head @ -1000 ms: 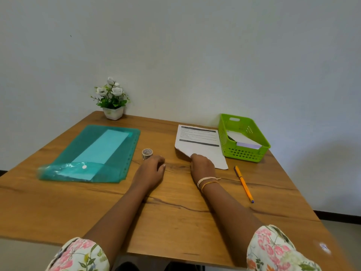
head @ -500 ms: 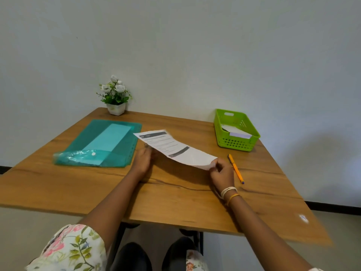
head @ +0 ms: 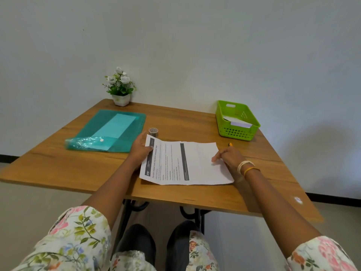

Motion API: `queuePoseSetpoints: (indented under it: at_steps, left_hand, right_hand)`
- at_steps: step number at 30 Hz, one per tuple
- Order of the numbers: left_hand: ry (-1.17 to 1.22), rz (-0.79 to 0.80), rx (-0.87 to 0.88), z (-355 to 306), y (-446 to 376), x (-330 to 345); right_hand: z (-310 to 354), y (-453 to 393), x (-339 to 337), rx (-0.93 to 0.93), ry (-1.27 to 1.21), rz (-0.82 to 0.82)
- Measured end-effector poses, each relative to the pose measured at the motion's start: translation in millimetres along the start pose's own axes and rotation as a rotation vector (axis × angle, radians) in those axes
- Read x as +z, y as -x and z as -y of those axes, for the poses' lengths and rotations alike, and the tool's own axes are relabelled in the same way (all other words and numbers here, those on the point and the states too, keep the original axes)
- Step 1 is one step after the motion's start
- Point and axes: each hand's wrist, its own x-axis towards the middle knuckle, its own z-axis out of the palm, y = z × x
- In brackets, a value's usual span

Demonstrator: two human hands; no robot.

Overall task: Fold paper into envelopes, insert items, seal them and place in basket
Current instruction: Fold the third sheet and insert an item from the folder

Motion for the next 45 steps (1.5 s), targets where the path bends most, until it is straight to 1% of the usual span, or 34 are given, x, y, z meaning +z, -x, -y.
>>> queuePoseSetpoints:
  at_steps: [3, 6, 10, 13, 16, 19, 21, 25, 27, 29, 30, 33, 34, 38, 41, 43, 45]
  left_hand:
    - [-0.095, -0.011, 0.046, 3.5, 0.2, 4.1]
    - [-0.215, -0.052, 0.093, 7.7, -2.6, 6.0]
    - [-0.239, -0.038, 0.085, 9.8, -5.9, 3.1]
    - [-0.243, -0.032, 0.085, 13.3, -8.2, 1.3]
    - [-0.261, -0.038, 0.077, 13.3, -10.1, 2.3]
    - [-0.259, -0.046, 0.059, 13.0, -11.0, 3.2]
    - [-0.195, -0.048, 0.042, 13.9, -11.5, 4.2]
    - [0.045, -0.112, -0.04, 12.8, -10.8, 4.0]
    - [0.203, -0.121, -0.078, 11.4, -5.6, 3.0]
    - [0.324, -0.094, -0.071, 8.7, 3.2, 3.9]
    - [0.32, -0.084, -0.042, 8.8, 5.5, 5.4]
    - [0.224, -0.052, 0.06, 9.4, 11.1, 13.1]
    - [0.154, -0.046, 0.086, 10.6, 12.1, 16.2]
    - [-0.312, -0.024, 0.282, 18.1, 16.4, 23.5]
    - [-0.617, -0.008, 0.419, 24.7, 15.8, 28.6]
    - [-0.79, -0.016, 0.484, 27.7, 18.6, 34.1]
    - [-0.874, -0.047, 0.536, 28.5, 22.2, 37.7]
  right_hand:
    - [22.8, 1.2, 7.4, -0.028, 0.123, 0.02]
    - [37.1, 6.5, 47.2, -0.105, 0.249, -0.003]
    - [58.8, 26.3, 107.5, -0.285, 0.349, 0.047]
    - [64.5, 32.6, 127.2, -0.434, 0.532, 0.084]
    - [58.5, 29.1, 126.3, -0.445, 0.586, 0.074]
    - [44.8, 25.5, 114.6, -0.392, 0.555, 0.029]
    - [35.0, 24.5, 108.0, -0.37, 0.523, 0.003]
    - [31.4, 23.5, 109.0, -0.372, 0.521, -0.024]
    - [33.7, 21.7, 112.9, -0.369, 0.517, -0.036]
    - [36.4, 19.9, 116.3, -0.368, 0.501, -0.039]
    - [38.0, 19.3, 117.9, -0.368, 0.491, -0.038]
    - [42.6, 18.3, 120.5, -0.376, 0.464, -0.035]
    - [43.7, 18.2, 120.5, -0.374, 0.438, -0.041]
    - [45.9, 19.9, 115.8, -0.341, 0.213, -0.082]
    - [46.9, 23.4, 113.7, -0.297, 0.052, -0.172]
    - [49.9, 28.1, 115.8, -0.306, 0.051, -0.217]
    - [53.1, 33.0, 119.8, -0.355, 0.123, -0.179]
